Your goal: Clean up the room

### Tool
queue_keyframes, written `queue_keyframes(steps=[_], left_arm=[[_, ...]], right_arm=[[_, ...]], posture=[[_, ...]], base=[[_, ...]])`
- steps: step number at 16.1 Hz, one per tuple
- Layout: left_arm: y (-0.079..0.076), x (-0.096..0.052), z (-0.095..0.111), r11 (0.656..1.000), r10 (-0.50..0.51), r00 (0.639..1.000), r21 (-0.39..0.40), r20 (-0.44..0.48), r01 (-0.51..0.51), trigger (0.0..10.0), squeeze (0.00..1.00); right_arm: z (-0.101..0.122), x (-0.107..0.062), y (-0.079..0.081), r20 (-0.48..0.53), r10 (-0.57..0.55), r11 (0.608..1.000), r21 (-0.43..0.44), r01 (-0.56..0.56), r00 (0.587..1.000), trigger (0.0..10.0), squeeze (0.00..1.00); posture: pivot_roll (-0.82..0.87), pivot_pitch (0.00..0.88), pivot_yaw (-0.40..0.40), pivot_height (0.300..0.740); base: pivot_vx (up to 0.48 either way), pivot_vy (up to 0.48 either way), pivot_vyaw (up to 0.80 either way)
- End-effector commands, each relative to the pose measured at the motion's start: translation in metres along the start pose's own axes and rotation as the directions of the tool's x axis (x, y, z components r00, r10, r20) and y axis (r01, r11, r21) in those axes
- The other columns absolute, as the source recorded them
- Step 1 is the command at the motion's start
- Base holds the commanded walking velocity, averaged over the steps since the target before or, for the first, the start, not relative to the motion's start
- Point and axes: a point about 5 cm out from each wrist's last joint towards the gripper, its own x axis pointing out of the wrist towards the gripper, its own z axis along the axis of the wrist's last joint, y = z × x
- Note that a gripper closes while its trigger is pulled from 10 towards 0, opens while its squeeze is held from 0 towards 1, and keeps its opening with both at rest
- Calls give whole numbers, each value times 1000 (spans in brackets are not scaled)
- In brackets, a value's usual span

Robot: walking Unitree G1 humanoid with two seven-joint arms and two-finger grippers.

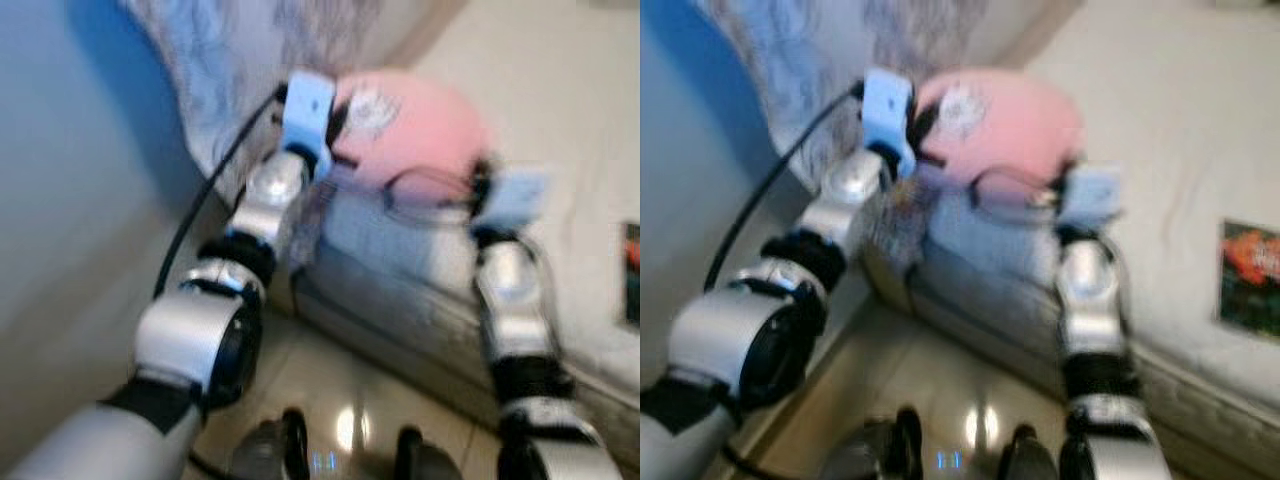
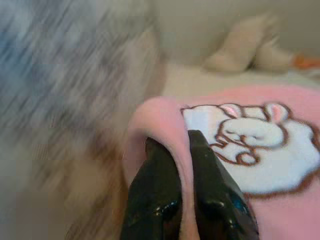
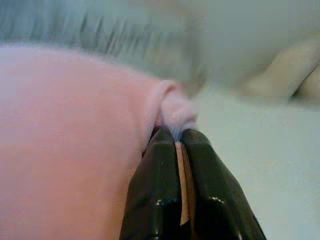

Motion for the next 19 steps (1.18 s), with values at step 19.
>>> queue_keyframes(steps=[19], left_arm=[[-11, -59, 11, 993, 43, 980, -113, 193, -21, 10000, 0]], right_arm=[[69, -92, -17, 62, -121, 980, -153, 129, 991, 10000, 0]], posture=[[-75, 0, 48, 740]], base=[[55, 0, 0]])
